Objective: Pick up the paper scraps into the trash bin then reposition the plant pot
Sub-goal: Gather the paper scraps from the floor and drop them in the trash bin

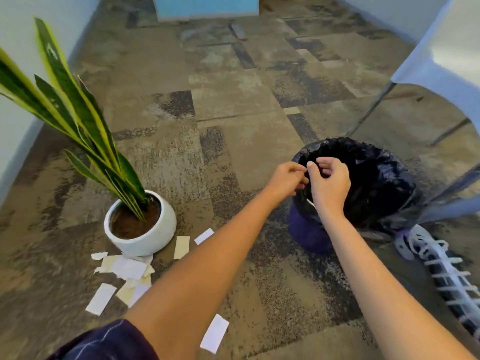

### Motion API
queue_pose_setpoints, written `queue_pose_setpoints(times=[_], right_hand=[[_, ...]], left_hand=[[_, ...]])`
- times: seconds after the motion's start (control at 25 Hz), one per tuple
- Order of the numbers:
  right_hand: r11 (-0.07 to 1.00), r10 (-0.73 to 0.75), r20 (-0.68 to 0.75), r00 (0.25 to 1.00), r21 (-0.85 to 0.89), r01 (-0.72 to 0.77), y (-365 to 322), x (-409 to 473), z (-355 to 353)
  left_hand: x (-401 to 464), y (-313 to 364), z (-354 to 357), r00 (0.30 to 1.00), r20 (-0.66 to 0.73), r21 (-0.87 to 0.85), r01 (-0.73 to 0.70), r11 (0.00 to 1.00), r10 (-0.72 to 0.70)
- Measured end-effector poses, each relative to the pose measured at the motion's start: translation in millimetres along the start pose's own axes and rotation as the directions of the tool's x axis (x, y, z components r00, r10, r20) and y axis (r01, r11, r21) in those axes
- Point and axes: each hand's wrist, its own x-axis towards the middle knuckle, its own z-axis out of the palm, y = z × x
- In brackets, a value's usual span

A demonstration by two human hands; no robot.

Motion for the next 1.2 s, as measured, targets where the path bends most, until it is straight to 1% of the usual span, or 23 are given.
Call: queue_pose_setpoints(times=[0.04,0.08,0.12,0.16,0.2,0.28,0.36,0.44,0.52,0.56,0.64,0.68,0.72,0.76,0.8,0.88,1.0,1.08,1.16,1.2], right_hand=[[0.996,-0.084,-0.016,0.996,0.020,0.084,-6,-18,13],[0.990,-0.131,-0.015,0.991,0.052,0.132,-10,-35,26],[0.985,-0.142,0.003,0.990,0.096,0.141,-11,-55,40],[0.983,-0.127,0.032,0.991,0.138,0.122,-9,-73,52],[0.983,-0.100,0.079,0.992,0.164,0.086,-4,-92,62],[0.990,-0.058,0.237,0.970,0.141,0.025,14,-132,81],[0.999,-0.043,0.443,0.896,0.042,0.027,41,-173,97],[0.988,0.010,0.634,0.773,-0.126,0.091,68,-209,107],[0.915,0.114,0.789,0.604,-0.321,0.245,90,-239,116],[0.864,0.170,0.843,0.510,-0.376,0.334,99,-251,119],[0.791,0.259,0.908,0.328,-0.395,0.468,112,-272,125],[0.767,0.293,0.922,0.252,-0.384,0.514,117,-282,128],[0.744,0.319,0.928,0.193,-0.371,0.556,120,-290,131],[0.719,0.339,0.929,0.150,-0.359,0.595,122,-299,135],[0.695,0.353,0.928,0.122,-0.348,0.629,124,-306,138],[0.636,0.366,0.925,0.104,-0.330,0.698,128,-318,143],[0.522,0.380,0.912,0.153,-0.348,0.779,131,-331,149],[0.460,0.391,0.904,0.175,-0.357,0.813,133,-333,152],[0.436,0.396,0.900,0.185,-0.361,0.825,134,-332,156],[0.442,0.403,0.896,0.187,-0.370,0.817,134,-331,157]], left_hand=[[-8,-8,-9,0.993,-0.062,0.066,-0.097,0.993,0.101],[-18,-18,-20,0.974,-0.117,0.153,-0.176,0.973,0.194],[-30,-32,-33,0.952,-0.161,0.236,-0.218,0.947,0.260],[-42,-48,-46,0.938,-0.188,0.295,-0.227,0.928,0.290],[-56,-67,-60,0.937,-0.203,0.323,-0.210,0.923,0.284],[-87,-115,-87,0.954,-0.224,0.326,-0.119,0.938,0.199],[-125,-173,-115,0.966,-0.249,0.341,0.017,0.940,0.073],[-167,-231,-141,0.964,-0.262,0.424,0.161,0.891,-0.050],[-207,-285,-170,0.957,-0.260,0.558,0.260,0.788,-0.132],[-225,-308,-183,0.955,-0.242,0.622,0.289,0.728,-0.172],[-256,-342,-204,0.939,-0.178,0.751,0.324,0.575,-0.295],[-269,-355,-211,0.919,-0.147,0.799,0.329,0.504,-0.367],[-279,-365,-215,0.893,-0.121,0.825,0.333,0.457,-0.433],[-288,-373,-218,0.867,-0.102,0.836,0.341,0.431,-0.488],[-294,-379,-217,0.851,-0.085,0.843,0.339,0.419,-0.519],[-297,-387,-213,0.840,-0.068,0.852,0.329,0.406,-0.538],[-291,-394,-204,0.844,-0.148,0.846,0.378,0.375,-0.516],[-286,-397,-200,0.848,-0.202,0.828,0.415,0.377,-0.490],[-284,-400,-197,0.843,-0.229,0.831,0.430,0.353,-0.487],[-284,-401,-196,0.838,-0.237,0.842,0.430,0.327,-0.491]])
